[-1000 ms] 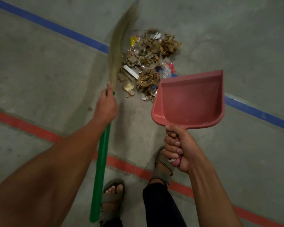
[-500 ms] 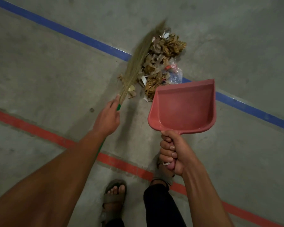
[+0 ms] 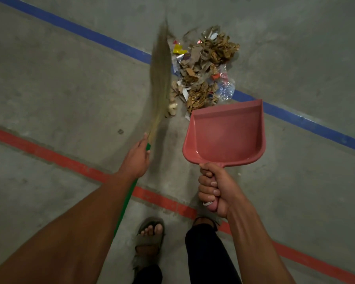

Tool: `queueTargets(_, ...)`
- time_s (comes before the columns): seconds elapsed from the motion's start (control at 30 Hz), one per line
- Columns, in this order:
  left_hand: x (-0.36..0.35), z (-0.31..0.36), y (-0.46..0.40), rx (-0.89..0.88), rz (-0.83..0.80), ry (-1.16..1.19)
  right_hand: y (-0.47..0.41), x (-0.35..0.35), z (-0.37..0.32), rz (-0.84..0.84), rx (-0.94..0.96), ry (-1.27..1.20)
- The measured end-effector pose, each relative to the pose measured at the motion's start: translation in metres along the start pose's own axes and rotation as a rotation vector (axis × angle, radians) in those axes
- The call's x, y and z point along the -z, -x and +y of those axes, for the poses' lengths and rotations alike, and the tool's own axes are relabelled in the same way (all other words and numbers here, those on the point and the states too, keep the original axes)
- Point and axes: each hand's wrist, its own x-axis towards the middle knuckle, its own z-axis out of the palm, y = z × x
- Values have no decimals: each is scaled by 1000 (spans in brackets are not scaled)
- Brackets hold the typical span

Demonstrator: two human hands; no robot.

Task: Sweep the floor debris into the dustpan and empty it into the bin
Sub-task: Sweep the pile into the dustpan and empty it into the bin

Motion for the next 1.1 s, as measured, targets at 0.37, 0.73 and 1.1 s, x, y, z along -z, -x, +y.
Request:
queueTargets(0.37,34,14,42,-106,220,-25,-27,3,24,-121,-216,-104)
queueTargets(0.73,93,72,-26,-120,251,-57,-52,-20,11,-279,-356,-250)
queueTargets(1.1,96,101,-128,-155,167,-13,-120,-38,37,-280,-333,-399)
